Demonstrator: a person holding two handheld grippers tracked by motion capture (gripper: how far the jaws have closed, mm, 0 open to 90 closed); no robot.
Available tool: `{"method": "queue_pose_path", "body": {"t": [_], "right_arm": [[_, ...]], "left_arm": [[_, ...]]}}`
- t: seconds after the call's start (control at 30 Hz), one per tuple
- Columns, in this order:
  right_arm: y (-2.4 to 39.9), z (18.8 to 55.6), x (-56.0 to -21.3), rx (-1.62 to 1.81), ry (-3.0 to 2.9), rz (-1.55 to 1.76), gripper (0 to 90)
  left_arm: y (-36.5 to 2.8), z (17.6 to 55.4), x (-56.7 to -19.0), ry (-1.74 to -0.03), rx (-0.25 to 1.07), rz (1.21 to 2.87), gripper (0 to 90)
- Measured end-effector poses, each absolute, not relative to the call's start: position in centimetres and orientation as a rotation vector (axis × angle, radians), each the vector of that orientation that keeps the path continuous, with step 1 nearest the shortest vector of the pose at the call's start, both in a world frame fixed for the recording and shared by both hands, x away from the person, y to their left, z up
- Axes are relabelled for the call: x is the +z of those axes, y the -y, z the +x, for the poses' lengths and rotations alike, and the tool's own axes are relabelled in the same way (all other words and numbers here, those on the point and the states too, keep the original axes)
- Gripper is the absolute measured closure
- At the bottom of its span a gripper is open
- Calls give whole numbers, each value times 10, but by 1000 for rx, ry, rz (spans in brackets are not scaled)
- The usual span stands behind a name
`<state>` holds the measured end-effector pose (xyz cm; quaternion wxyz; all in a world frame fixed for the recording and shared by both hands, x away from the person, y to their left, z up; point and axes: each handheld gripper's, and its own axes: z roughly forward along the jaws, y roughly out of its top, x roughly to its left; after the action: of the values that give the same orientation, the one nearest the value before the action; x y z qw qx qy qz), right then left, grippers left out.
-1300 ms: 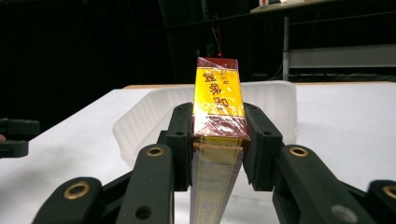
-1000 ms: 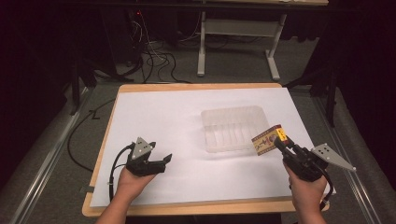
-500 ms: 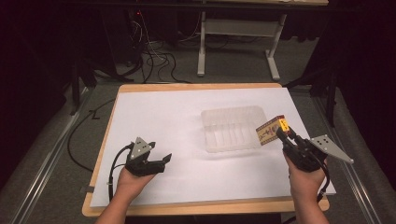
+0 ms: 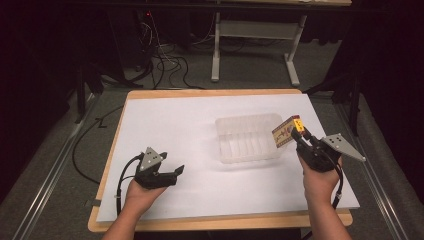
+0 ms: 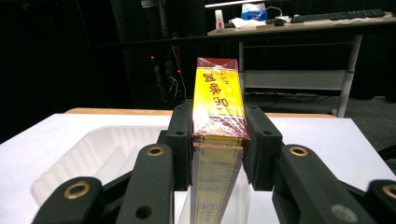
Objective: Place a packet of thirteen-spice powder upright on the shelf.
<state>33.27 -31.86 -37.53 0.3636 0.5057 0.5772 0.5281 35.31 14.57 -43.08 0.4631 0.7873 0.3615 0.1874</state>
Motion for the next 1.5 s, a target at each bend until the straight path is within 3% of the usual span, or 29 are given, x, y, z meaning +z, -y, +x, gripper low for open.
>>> {"method": "queue_pose_path", "body": {"t": [1.5], "right_arm": [[309, 386, -393, 1196, -1552, 1360, 682]], "left_arm": [[-143, 353, -432, -877, 424, 1965, 238]]}}
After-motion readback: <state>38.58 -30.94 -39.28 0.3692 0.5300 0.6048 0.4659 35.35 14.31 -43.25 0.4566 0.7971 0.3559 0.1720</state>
